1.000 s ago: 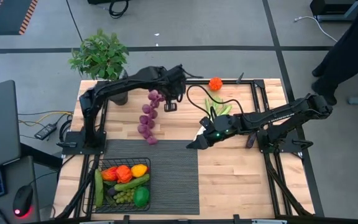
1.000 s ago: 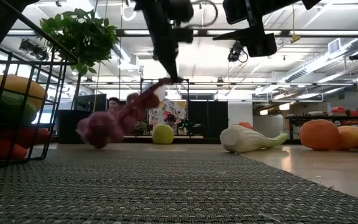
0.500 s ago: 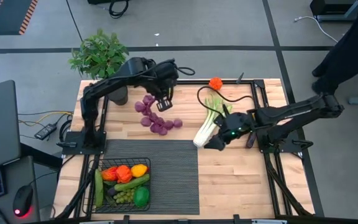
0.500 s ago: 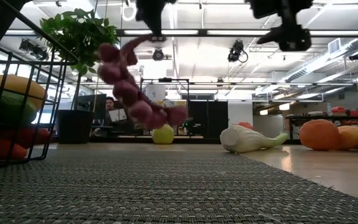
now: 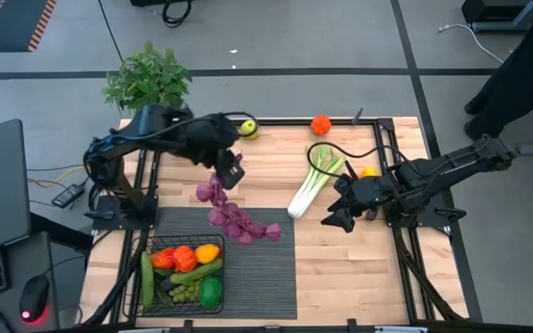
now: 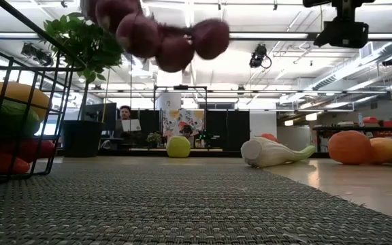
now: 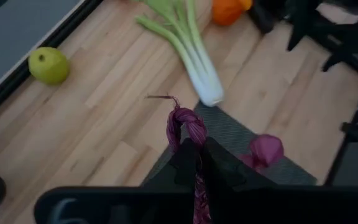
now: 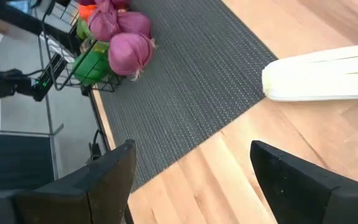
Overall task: Build produce basket
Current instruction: Put the purple garlic into the wire basket
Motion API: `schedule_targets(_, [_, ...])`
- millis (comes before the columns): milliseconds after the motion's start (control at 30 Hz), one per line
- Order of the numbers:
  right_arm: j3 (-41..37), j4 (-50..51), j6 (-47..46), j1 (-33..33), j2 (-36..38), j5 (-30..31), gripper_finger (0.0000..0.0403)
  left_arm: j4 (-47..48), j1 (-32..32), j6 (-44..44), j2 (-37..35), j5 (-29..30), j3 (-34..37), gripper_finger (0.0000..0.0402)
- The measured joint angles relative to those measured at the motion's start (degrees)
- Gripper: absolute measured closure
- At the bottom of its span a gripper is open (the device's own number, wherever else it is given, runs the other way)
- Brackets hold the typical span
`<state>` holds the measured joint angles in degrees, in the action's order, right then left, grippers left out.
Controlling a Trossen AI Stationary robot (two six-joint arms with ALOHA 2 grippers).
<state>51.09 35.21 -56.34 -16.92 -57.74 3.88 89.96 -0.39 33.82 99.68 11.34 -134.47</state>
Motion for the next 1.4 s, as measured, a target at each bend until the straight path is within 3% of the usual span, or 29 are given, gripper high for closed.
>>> schedule_targets(233, [0.0,0.62,-0.14,-4.28,-0.52,0.46,0.0085,0.08,-6.75,8.67,-3.46,2.79,0.0,0.0387])
schedule_targets(733, [0.0,2.22,-4.43,-14.28,-0.74,8.29,0.0085,0.05,-21.66,28.91,-10.65,3.03,2.15,0.0387])
schedule_targets(1000, [0.0,2.2,-5.36,-17.3,-0.74,10.87,0.0085,0.11,-26.8,38.57,-20.28,4.51,17.34,0.0387])
schedule_targets(1400, [0.0,2.19,-7.14,-19.72,-0.74,13.2,0.0085,0.05,-37.55,54.1,-30.15,0.29,39.15,0.0386])
